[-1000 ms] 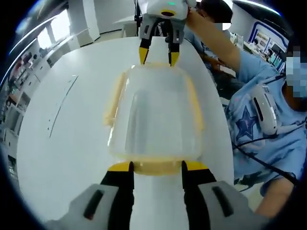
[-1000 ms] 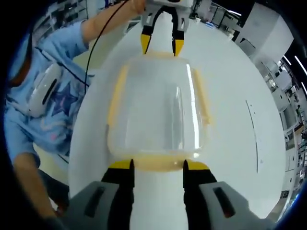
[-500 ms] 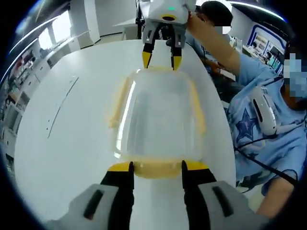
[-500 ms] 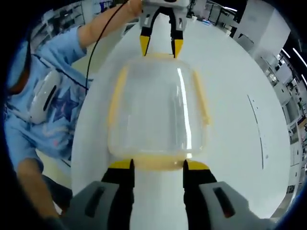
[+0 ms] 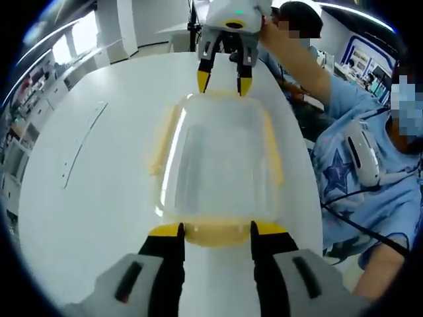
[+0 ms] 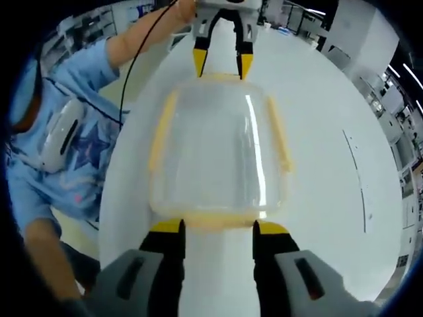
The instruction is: Snap each plastic latch of the storage box into its locked position after aligning the lid with the box until every specified latch is closed and the lid sits flush.
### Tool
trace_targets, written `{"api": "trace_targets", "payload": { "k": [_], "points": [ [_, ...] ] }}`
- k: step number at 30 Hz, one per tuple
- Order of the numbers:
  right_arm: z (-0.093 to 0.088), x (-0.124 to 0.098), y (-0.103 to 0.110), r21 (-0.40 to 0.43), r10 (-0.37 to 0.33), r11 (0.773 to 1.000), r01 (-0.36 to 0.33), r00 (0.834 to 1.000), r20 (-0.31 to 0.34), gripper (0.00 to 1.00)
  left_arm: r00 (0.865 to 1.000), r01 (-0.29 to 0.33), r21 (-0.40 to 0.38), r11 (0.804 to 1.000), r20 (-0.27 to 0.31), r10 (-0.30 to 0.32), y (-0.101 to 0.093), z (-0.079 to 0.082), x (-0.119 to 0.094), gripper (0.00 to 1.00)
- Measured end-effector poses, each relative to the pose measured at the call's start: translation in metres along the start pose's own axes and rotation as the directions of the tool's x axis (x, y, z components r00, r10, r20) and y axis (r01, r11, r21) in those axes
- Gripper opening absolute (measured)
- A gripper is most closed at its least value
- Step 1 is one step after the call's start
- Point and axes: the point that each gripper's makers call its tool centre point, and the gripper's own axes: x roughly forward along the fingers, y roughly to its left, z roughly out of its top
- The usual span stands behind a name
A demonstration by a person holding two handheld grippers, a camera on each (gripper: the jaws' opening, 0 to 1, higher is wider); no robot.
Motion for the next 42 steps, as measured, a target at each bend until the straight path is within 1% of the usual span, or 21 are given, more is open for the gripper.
{"api": "trace_targets", "payload": {
  "k": [2,7,12,13,14,15,16,17,18,19,20,22,25,27,29,33,35,38,39,40,42],
  "points": [
    [-0.003,0.005,0.000,-0.044,-0.009,0.999,0.008,1.000,-0.017,0.41,1.000,-0.005,0.003,1.000,-0.005,0.005,0.001,0.000,0.000,0.42],
    [-0.004,0.004,-0.001,-0.041,-0.015,0.999,0.015,1.000,0.005,0.41,1.000,-0.008,0.015,1.000,-0.007,0.008,0.001,-0.001,0.000,0.43],
    [-0.004,0.005,-0.001,-0.056,-0.032,0.998,0.033,0.999,0.009,0.42,1.000,-0.006,0.005,1.000,0.015,0.006,0.005,-0.003,-0.001,0.44],
    [-0.005,0.005,-0.002,-0.059,-0.037,0.998,0.038,0.999,0.022,0.42,1.000,-0.001,0.011,1.000,0.027,0.000,0.005,-0.003,-0.001,0.44],
    [-0.005,0.005,-0.002,-0.063,-0.040,0.997,0.042,0.999,0.033,0.42,0.998,-0.012,0.025,1.000,0.065,0.011,0.006,0.000,-0.004,0.45],
    [-0.004,0.005,-0.003,-0.069,-0.046,0.996,0.051,0.996,0.073,0.42,0.994,-0.014,0.012,1.000,0.110,0.012,0.007,0.005,-0.006,0.46],
    [-0.003,0.005,-0.003,-0.059,-0.049,0.997,0.055,0.993,0.106,0.42,0.989,-0.025,0.010,1.000,0.145,0.023,0.009,0.008,-0.010,0.44],
    [-0.005,0.005,-0.003,-0.046,-0.048,0.997,0.054,0.991,0.127,0.41,0.985,-0.047,0.026,0.999,0.170,0.042,0.013,0.010,-0.013,0.34],
    [-0.009,0.007,-0.003,-0.034,-0.039,0.999,0.043,0.992,0.123,0.41,0.979,-0.115,0.075,0.991,0.177,0.100,0.024,0.008,-0.017,0.26],
    [-0.013,0.011,-0.003,-0.031,-0.035,0.999,0.039,0.993,0.114,0.41,0.975,-0.153,0.082,0.985,0.175,0.137,0.030,0.004,-0.021,0.24],
    [-0.018,0.016,-0.002,-0.035,-0.033,0.999,0.036,0.995,0.098,0.41,0.978,-0.138,0.062,0.988,0.165,0.127,0.028,0.000,-0.022,0.26],
    [-0.023,0.021,-0.002,-0.034,-0.032,0.999,0.035,0.996,0.087,0.41,0.982,-0.124,0.041,0.991,0.150,0.116,0.025,-0.005,-0.022,0.27],
    [-0.029,0.023,-0.006,-0.021,-0.047,0.999,0.049,0.994,0.096,0.39,0.982,-0.138,0.043,0.990,0.137,0.131,0.024,-0.008,-0.023,0.27],
    [-0.032,0.022,-0.012,-0.028,-0.084,0.996,0.087,0.991,0.106,0.38,0.980,-0.131,0.048,0.990,0.158,0.122,0.018,-0.001,-0.025,0.25],
    [-0.035,0.017,-0.021,-0.017,-0.119,0.992,0.122,0.985,0.123,0.36,0.974,-0.137,0.089,0.987,0.193,0.118,0.010,0.012,-0.029,0.23],
    [-0.034,0.001,-0.037,-0.008,-0.204,0.978,0.209,0.961,0.184,0.27,0.973,-0.133,0.139,0.981,0.208,0.102,-0.003,0.035,-0.028,0.20],
    [-0.030,-0.011,-0.044,0.009,-0.257,0.965,0.263,0.937,0.237,0.25,0.979,-0.127,0.174,0.977,0.180,0.095,-0.007,0.045,-0.021,0.18],
    [-0.022,-0.025,-0.052,0.030,-0.325,0.942,0.333,0.892,0.314,0.23,0.991,-0.100,0.241,0.965,0.109,0.076,-0.015,0.056,-0.007,0.16],
    [-0.019,-0.030,-0.055,0.040,-0.350,0.933,0.359,0.872,0.343,0.22,0.993,-0.095,0.253,0.963,0.096,0.073,-0.017,0.061,-0.002,0.16],
    [-0.015,-0.033,-0.056,0.056,-0.365,0.926,0.373,0.852,0.374,0.21,0.994,-0.095,0.270,0.958,0.087,0.074,-0.017,0.067,0.003,0.16],
    [-0.009,-0.038,-0.055,0.067,-0.378,0.919,0.388,0.822,0.426,0.16,0.996,-0.079,0.291,0.953,0.050,0.067,-0.019,0.076,0.015,0.15]
  ]
}}
